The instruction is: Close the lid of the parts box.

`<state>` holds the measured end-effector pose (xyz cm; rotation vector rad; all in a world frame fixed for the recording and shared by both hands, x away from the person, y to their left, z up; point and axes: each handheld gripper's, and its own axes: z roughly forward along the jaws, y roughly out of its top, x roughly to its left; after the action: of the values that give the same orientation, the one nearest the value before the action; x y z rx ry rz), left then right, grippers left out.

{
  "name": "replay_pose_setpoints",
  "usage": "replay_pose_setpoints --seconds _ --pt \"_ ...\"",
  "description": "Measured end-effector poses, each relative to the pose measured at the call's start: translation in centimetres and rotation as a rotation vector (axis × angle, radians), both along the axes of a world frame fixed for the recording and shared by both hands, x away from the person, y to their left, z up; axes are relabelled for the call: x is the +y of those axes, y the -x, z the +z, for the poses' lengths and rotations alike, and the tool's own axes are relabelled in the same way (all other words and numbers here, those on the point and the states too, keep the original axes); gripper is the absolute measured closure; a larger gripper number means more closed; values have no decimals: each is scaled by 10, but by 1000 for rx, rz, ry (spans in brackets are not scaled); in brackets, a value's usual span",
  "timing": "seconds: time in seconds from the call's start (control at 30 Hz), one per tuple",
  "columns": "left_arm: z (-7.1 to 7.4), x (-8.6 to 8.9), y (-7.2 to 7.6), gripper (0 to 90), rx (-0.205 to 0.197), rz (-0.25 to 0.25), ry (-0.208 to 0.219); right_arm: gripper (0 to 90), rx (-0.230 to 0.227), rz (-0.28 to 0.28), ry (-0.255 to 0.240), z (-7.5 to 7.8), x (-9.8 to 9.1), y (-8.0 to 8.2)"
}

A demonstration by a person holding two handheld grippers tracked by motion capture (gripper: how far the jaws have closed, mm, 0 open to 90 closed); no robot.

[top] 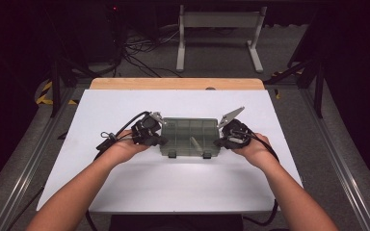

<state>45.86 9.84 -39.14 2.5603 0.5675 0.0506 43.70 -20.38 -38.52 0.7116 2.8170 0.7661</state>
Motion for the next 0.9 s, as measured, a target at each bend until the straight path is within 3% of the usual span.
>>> replay_pose_setpoints --seconds 0.07,0.13,0.3,0.43,0.57,0.73,0.83,0.9 --pt "-1 0 -2 894 18 7 25 900 -3 -1 -23 -4 1 0" --pt "-1 0 -2 894 12 9 21 900 -33 -17 -7 -3 1 1" --pt "-1 -1 -1 894 6 6 18 900 -24 -9 -14 -3 -1 0" --pt "-1 -1 -2 885 24 17 38 876 -18 -15 -25 -4 -1 -1" --pt "1 0 0 847 9 17 57 850 -30 -23 -36 -2 -1 0" --pt "9 6 5 731 -5 20 110 795 -67 -23 -84 5 -2 3" --pt "15 11 7 612 -15 22 150 716 -94 -26 -122 11 -3 6" --pt "18 14 9 527 -24 31 169 619 -111 -31 -141 13 -3 8"
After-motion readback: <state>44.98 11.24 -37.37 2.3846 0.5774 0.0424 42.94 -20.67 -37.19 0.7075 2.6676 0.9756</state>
